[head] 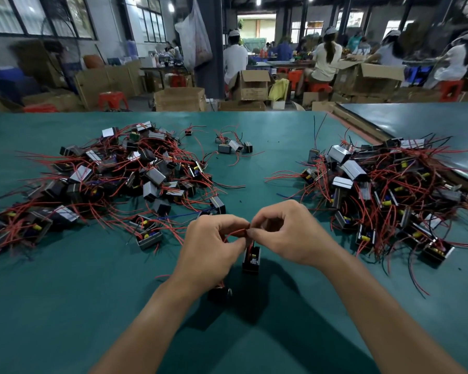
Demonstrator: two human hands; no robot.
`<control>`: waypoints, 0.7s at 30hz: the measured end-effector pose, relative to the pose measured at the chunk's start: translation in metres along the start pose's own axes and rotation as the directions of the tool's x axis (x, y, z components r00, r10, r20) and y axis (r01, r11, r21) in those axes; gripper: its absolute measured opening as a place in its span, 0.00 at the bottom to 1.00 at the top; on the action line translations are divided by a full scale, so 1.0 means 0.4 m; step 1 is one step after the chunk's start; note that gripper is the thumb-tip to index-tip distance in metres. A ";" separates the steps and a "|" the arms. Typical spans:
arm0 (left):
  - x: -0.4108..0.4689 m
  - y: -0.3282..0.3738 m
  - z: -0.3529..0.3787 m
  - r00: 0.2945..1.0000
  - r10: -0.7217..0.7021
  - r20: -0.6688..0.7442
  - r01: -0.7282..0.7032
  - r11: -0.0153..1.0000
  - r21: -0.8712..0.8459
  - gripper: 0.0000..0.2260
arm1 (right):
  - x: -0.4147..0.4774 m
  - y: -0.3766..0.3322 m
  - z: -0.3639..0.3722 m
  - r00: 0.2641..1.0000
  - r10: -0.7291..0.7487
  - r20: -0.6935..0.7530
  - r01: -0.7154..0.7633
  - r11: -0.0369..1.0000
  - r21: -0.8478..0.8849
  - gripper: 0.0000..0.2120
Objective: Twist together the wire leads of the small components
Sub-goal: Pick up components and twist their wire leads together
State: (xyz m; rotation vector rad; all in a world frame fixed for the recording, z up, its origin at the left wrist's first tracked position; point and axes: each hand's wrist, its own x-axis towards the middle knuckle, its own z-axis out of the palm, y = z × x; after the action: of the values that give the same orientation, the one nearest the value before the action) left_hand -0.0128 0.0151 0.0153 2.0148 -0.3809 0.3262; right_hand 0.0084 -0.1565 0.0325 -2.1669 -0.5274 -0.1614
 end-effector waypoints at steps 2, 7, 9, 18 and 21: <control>0.000 0.005 -0.001 0.998 -0.062 0.008 0.062 0.997 -0.049 0.08 | 0.000 0.003 0.000 1.000 0.002 0.002 -0.002 1.000 -0.006 0.06; -0.003 0.016 -0.004 0.990 -0.137 0.030 0.139 0.988 -0.068 0.12 | -0.003 0.005 0.002 0.997 0.024 0.068 -0.026 0.999 0.033 0.05; -0.002 0.018 -0.006 0.991 -0.130 0.038 0.132 0.990 -0.042 0.14 | -0.002 0.005 0.003 0.996 0.023 0.085 -0.026 0.999 0.030 0.05; -0.003 0.020 -0.018 0.986 -0.110 0.126 0.118 0.991 -0.057 0.13 | 0.000 -0.002 -0.007 0.989 0.068 0.128 -0.094 0.973 0.210 0.06; -0.002 0.025 -0.018 0.983 -0.148 0.113 0.159 0.982 -0.101 0.13 | 0.000 0.006 -0.007 0.983 0.112 0.144 -0.137 0.975 0.174 0.06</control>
State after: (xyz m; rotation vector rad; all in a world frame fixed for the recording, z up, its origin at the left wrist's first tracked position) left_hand -0.0179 0.0171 0.0262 1.9445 -0.2999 0.1006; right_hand 0.0097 -0.1598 0.0324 -2.0319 -0.4609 0.0987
